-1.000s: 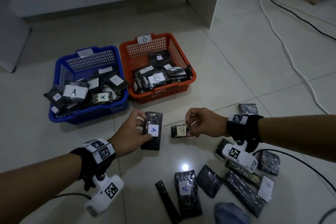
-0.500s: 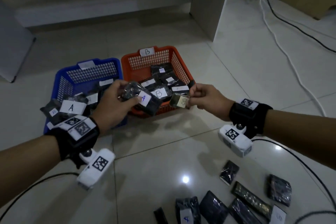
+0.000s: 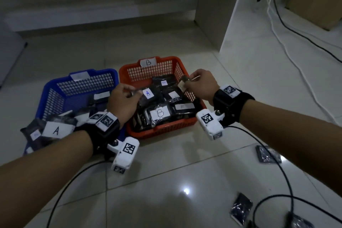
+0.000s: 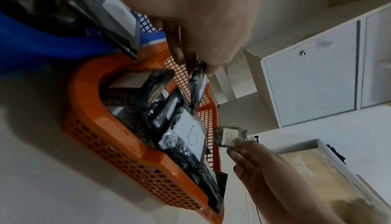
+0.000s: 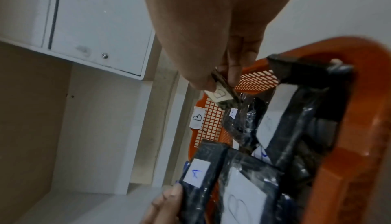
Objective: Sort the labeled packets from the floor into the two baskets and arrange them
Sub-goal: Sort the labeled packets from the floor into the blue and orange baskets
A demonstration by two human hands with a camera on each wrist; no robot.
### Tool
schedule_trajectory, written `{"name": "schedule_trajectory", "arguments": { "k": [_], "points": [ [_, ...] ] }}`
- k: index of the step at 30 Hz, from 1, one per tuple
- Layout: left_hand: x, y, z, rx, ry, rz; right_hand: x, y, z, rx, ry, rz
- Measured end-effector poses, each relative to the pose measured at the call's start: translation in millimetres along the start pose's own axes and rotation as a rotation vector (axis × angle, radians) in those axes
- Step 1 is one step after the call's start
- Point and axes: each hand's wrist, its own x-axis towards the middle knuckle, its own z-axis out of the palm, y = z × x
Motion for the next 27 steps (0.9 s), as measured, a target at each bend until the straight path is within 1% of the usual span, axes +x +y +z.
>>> {"name": "schedule_trajectory", "arguments": {
  "k": [2,4,6,7,9,11,14,16,18,20,24,27],
  "points": [
    [4,-4,7,0.133,0.017,-0.001,10,0,8,0.041,0.024,0.010],
    [7,-4,8,0.326,0.021,0.018,14,-1,15,0.033,0.000,0.011],
    [8,-2,6,0.421,0.022,0.026,16,1,22,0.000,-0.024,0.016],
    [10,-4,5,0.411,0.023,0.028,18,3,25,-0.014,-0.023,0.012],
    [15,-11,2,0.289,0.037,0.030,18,6,28,-0.005,-0.006,-0.004],
    [17,-13,-2,0.173,0.106,0.065,18,7,26,0.017,0.028,-0.018],
    [19,-8,-12,0.093,0.240,0.137,17,6,19,0.034,0.085,-0.048],
    [21,-7,-18,0.054,0.285,0.166,20,7,16,0.051,0.120,-0.049],
    [21,-6,-23,0.036,0.286,0.168,23,8,14,0.064,0.145,-0.027],
    [21,-7,-26,0.010,0.275,0.178,24,9,12,0.075,0.138,-0.006],
    [19,-9,-31,-0.007,0.252,0.196,22,12,8,0.116,0.123,-0.033],
    [19,-8,-40,0.015,0.258,0.252,20,12,4,0.141,0.119,-0.063]
  ]
}}
